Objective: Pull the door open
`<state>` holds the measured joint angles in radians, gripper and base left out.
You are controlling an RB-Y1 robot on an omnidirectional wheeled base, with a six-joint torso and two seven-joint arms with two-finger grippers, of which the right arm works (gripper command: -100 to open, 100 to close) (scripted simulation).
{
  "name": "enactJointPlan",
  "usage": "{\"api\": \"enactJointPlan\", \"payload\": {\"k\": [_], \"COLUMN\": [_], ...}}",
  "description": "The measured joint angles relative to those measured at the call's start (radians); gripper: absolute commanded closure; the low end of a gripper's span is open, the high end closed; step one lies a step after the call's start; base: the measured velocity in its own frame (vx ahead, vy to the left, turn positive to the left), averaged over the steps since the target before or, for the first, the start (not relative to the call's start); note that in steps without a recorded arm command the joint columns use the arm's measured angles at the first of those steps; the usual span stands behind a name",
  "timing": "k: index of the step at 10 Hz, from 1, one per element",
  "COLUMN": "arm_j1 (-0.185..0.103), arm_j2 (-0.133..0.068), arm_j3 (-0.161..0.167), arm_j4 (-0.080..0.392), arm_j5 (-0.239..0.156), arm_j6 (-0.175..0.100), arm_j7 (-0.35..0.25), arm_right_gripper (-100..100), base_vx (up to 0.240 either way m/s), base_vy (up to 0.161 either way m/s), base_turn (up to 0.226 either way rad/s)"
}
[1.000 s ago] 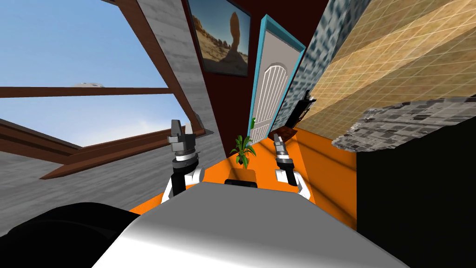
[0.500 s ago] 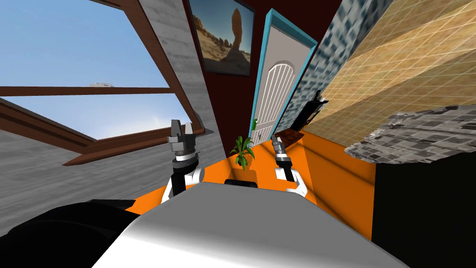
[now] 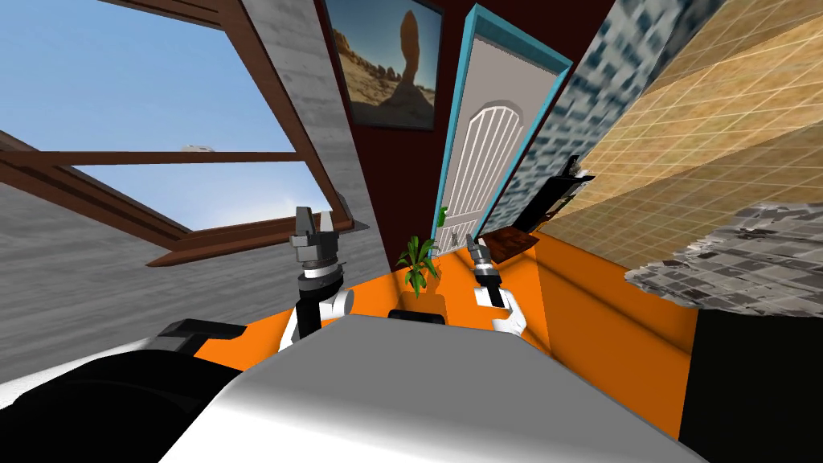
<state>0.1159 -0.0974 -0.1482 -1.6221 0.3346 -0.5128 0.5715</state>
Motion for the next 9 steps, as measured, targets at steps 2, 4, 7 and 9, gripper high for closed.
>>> {"api": "enactJointPlan", "payload": {"k": [2,4,7,9], "arm_j1": [-0.03,-0.045,-0.088,-0.122], "arm_j2": [-0.003,-0.003,0.001,0.005], "arm_j3": [-0.013,-0.024,-0.045,-0.063], "arm_j4": [0.039,0.067,0.139,0.196], "arm_j5": [0.018,0.035,0.061,0.085], "arm_j6": [0.012,0.02,0.02,0.023], "arm_j7": [0.029,0.054,0.099,0.139], "arm_right_gripper": [-100,-100,-100,-100], "base_vx": [0.037,0.04,0.033,0.042], "base_vy": [-0.138,-0.132,-0.15,-0.206], "base_turn": [0.13,0.14,0.157,0.209]}}
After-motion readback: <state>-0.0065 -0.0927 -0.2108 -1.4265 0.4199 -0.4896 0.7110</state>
